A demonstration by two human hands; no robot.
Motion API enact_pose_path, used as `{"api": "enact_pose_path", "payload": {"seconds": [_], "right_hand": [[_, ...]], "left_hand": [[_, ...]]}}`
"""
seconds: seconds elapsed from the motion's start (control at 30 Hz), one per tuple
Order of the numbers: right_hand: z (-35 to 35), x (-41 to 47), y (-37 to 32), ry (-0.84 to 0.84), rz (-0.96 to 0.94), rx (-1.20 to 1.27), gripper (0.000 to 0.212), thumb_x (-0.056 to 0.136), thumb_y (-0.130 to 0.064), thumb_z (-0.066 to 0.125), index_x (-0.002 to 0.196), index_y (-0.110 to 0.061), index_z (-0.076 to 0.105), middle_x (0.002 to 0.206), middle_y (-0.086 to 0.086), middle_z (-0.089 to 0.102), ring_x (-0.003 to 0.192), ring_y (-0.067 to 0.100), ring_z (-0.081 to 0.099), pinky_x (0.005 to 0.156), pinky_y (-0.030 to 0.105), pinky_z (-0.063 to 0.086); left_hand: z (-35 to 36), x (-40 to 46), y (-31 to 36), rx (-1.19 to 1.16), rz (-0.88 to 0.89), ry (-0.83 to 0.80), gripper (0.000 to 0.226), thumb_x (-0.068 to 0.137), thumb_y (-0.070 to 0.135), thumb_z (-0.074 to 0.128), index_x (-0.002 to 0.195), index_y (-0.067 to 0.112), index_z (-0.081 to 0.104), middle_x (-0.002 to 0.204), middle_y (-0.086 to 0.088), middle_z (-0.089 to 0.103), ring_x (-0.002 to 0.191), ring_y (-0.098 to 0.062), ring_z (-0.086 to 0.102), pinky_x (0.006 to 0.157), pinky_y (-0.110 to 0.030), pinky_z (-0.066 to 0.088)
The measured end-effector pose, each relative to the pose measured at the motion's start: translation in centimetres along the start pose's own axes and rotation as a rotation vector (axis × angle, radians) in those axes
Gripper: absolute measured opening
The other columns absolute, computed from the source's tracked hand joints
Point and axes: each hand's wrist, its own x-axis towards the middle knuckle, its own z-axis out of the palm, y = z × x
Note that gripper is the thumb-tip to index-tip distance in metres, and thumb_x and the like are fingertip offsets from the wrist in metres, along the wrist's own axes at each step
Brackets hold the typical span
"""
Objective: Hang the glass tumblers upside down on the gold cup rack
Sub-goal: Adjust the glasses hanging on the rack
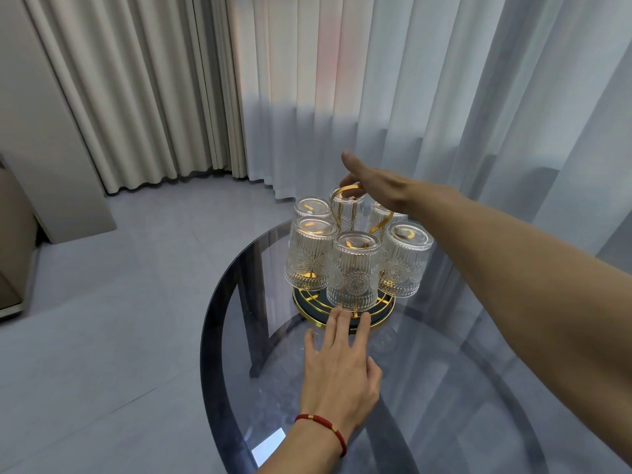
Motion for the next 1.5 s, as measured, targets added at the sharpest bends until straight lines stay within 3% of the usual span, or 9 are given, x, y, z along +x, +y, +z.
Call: {"api": "enact_pose_path", "payload": {"seconds": [0.17,0.53,0.63,0.87,0.93,1.1,1.3,1.5], "right_hand": [[0.1,0.2,0.0,-0.011,0.013,0.018,0.104,0.086,-0.084,0.006,0.151,-0.013,0.046,0.152,0.01,0.053,0.145,0.029,0.039,0.119,0.055,0.017],[0.0,-0.4,0.1,0.048,-0.074,0.065,0.085,0.098,-0.071,0.012,0.148,-0.012,0.048,0.151,0.014,0.053,0.142,0.029,0.044,0.112,0.047,0.025],[-0.4,-0.7,-0.9,0.06,-0.145,0.05,0.083,0.099,-0.07,0.015,0.139,-0.011,0.059,0.144,0.013,0.06,0.132,0.025,0.053,0.111,0.04,0.032],[0.6,-1.1,-4.2,-0.017,-0.282,-0.242,0.09,0.1,-0.068,0.008,0.115,-0.011,0.076,0.115,0.003,0.071,0.101,0.012,0.063,0.103,0.042,0.041],[1.0,-0.9,-4.6,-0.058,-0.243,-0.253,0.093,0.097,-0.071,0.006,0.113,-0.013,0.077,0.111,0.0,0.069,0.104,0.015,0.062,0.107,0.045,0.038],[1.6,-0.5,-4.9,-0.102,-0.19,-0.301,0.105,0.08,-0.086,0.003,0.109,-0.019,0.078,0.127,0.005,0.07,0.116,0.022,0.061,0.113,0.055,0.033],[1.2,0.1,-5.1,-0.145,-0.145,-0.239,0.099,0.087,-0.08,0.007,0.112,-0.016,0.078,0.125,0.005,0.07,0.114,0.021,0.063,0.112,0.052,0.035],[1.8,0.5,-5.8,-0.199,-0.128,-0.336,0.096,0.085,-0.08,0.01,0.13,-0.019,0.069,0.145,0.004,0.06,0.136,0.024,0.049,0.12,0.056,0.023]], "left_hand": [[0.0,0.1,0.0,0.005,0.002,0.013,0.065,0.096,0.042,0.034,0.156,0.03,0.013,0.164,-0.008,0.018,0.152,-0.025,0.005,0.118,-0.061,0.015],[-0.1,0.1,0.0,0.018,-0.002,-0.016,0.065,0.097,0.044,0.033,0.156,0.032,0.008,0.166,-0.007,0.012,0.152,-0.024,0.0,0.119,-0.06,0.011],[-0.1,0.1,0.0,0.017,0.001,-0.01,0.065,0.098,0.044,0.033,0.156,0.032,0.008,0.166,-0.006,0.012,0.152,-0.024,0.0,0.119,-0.06,0.012],[0.0,0.2,-0.1,0.005,-0.001,-0.01,0.064,0.098,0.045,0.032,0.156,0.033,0.007,0.166,-0.005,0.01,0.152,-0.024,-0.001,0.119,-0.061,0.011],[0.1,0.2,-0.1,0.004,0.002,-0.011,0.065,0.097,0.045,0.032,0.156,0.033,0.008,0.166,-0.007,0.011,0.152,-0.025,0.0,0.118,-0.061,0.012],[0.2,0.1,-0.1,-0.001,0.013,0.006,0.065,0.096,0.044,0.035,0.156,0.031,0.012,0.165,-0.009,0.017,0.152,-0.027,0.004,0.116,-0.063,0.016],[0.3,0.1,-0.1,-0.009,0.014,0.036,0.066,0.094,0.043,0.039,0.155,0.03,0.018,0.162,-0.009,0.023,0.151,-0.027,0.011,0.115,-0.064,0.02],[0.4,0.1,-0.2,-0.004,0.015,0.041,0.065,0.094,0.042,0.037,0.154,0.03,0.016,0.162,-0.008,0.021,0.151,-0.026,0.009,0.115,-0.064,0.019]]}}
